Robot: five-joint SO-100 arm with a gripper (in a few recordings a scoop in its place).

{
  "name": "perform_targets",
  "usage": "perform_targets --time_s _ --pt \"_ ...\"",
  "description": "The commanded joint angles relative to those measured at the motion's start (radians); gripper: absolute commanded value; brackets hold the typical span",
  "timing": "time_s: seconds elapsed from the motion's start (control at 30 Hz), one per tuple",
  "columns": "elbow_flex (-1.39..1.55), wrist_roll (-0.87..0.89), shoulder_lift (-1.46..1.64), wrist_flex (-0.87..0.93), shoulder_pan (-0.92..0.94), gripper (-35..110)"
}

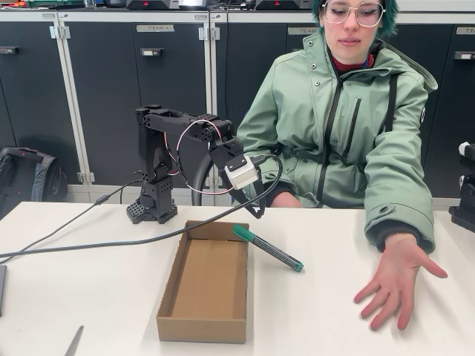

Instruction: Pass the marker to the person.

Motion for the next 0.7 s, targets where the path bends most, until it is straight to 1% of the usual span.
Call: perform_targets --time_s 0.0,0.27,0.37,0.57,0.67 --pt "-0.044 0.066 -0.005 -0.060 -0.012 -5" --pt "-0.006 0.296 -0.006 -0.121 -0.041 -5" --pt "-0.011 0.407 -0.006 -0.153 -0.037 -5" --pt "0.035 0.690 -0.006 -0.247 -0.009 -5" --pt "0.049 0.854 -0.012 -0.262 -0.005 -5"
